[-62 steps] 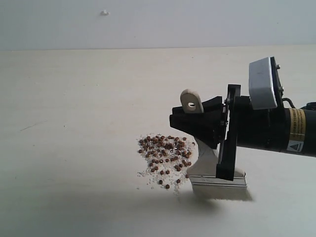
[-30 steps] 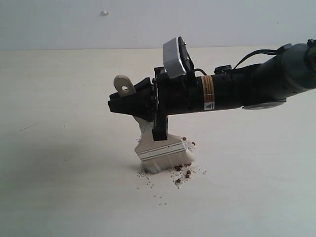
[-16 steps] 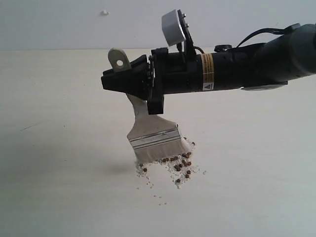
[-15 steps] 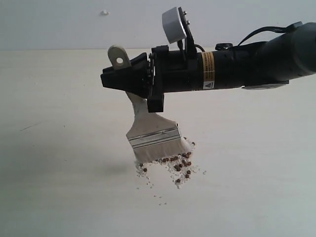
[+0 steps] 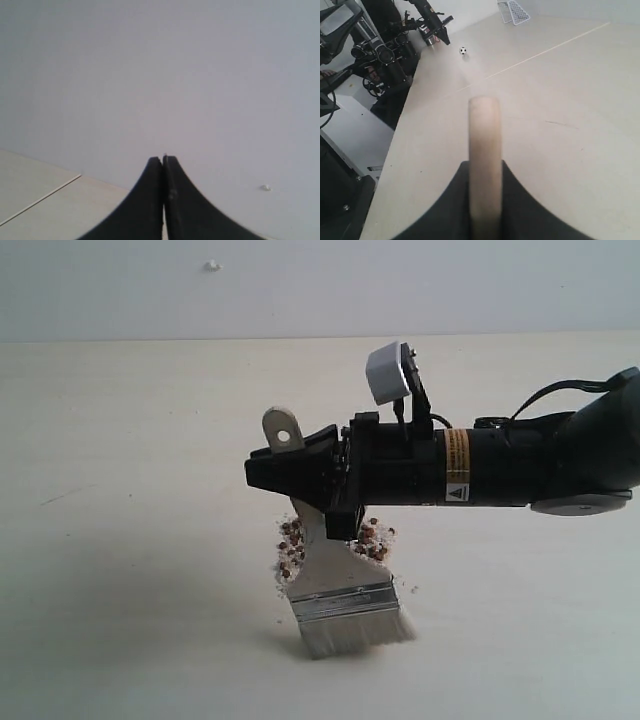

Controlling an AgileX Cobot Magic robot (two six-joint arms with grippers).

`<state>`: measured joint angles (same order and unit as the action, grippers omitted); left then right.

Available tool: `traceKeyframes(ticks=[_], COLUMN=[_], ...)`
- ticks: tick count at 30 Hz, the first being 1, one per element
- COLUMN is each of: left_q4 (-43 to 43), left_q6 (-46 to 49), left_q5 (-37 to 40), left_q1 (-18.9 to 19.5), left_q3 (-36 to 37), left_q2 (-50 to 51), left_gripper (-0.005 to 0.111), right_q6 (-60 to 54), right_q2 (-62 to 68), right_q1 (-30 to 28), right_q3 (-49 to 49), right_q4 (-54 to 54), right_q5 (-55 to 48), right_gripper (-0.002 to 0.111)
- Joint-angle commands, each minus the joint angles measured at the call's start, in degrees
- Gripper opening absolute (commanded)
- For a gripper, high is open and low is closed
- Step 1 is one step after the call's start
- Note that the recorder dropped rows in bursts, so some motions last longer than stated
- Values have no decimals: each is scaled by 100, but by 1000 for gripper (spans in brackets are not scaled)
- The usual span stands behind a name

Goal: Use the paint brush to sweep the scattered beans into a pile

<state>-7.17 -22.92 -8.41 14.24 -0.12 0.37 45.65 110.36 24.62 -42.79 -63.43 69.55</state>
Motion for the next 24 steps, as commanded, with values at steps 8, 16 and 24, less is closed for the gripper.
traceKeyframes(ticks=[8, 16, 24], left_q4=[35, 35, 35], left_q6=[25, 25, 25], left_q5=[-7, -7, -7], left_q1=[13, 13, 13], left_q3=[12, 12, 12], left_q2=[-37, -37, -37], left_gripper=[0, 0, 0], right_q6=[-918, -907, -211], right_q2=[656, 656, 403], right_q1=[6, 6, 6], right_q3=[-500, -915, -913], right_q4=[863, 1086, 697], right_q5=[41, 41, 41], right_gripper=[0, 0, 0])
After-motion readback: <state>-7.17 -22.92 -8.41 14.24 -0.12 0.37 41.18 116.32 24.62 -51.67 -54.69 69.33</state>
